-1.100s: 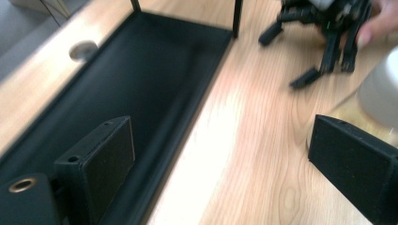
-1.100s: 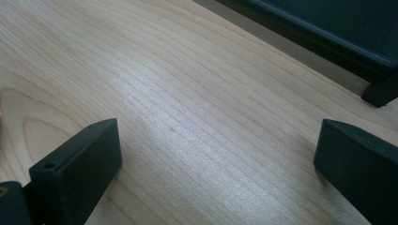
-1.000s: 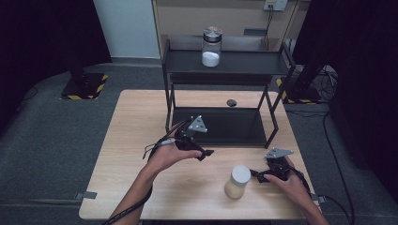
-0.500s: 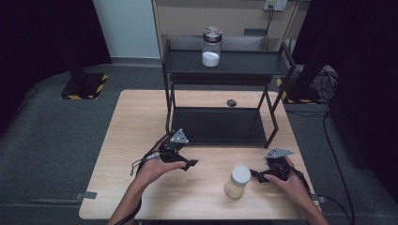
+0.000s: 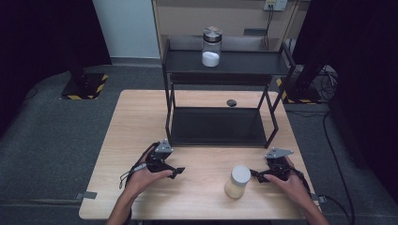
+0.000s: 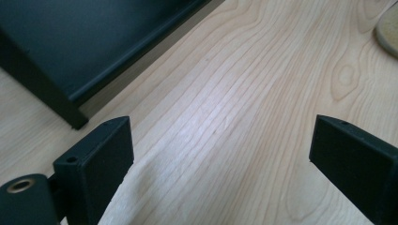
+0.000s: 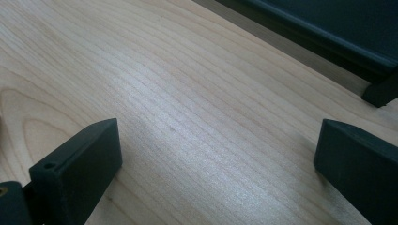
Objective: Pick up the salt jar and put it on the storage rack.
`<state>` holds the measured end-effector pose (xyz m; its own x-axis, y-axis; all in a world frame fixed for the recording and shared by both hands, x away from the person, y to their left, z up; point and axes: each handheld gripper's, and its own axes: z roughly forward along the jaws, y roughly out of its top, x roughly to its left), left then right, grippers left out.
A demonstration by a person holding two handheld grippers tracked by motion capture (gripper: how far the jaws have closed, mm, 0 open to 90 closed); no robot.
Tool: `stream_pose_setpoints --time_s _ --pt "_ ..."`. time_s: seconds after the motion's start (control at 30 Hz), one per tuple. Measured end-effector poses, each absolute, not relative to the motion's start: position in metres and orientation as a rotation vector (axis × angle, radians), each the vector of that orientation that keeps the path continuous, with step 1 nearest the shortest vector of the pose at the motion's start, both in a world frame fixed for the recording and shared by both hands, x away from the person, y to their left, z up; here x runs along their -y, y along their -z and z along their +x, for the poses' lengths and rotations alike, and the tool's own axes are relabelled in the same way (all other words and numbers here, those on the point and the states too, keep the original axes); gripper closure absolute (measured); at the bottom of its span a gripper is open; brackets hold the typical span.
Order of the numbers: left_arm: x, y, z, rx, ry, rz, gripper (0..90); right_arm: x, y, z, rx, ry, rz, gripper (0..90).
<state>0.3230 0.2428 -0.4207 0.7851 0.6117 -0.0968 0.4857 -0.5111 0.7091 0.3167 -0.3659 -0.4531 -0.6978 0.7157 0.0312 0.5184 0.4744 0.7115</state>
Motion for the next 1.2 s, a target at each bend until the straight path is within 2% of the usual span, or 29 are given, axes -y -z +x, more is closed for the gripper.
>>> stream_pose_setpoints --time_s 0.7,0.9,1.2 --pt "-0.249 0.438 0.323 -0.802 -0.201 2.257 4.4 0.366 0.453 0.317 -2.454 -1.045 1.053 2.0" --pt "-0.249 0.445 0.316 -0.736 -0.270 2.273 2.3 0.366 0.453 0.317 -2.454 -1.044 1.053 2.0" --pt "-0.247 0.444 0.316 -0.738 -0.269 2.279 0.0 0.366 0.453 0.316 -2.453 -1.043 1.056 2.1"
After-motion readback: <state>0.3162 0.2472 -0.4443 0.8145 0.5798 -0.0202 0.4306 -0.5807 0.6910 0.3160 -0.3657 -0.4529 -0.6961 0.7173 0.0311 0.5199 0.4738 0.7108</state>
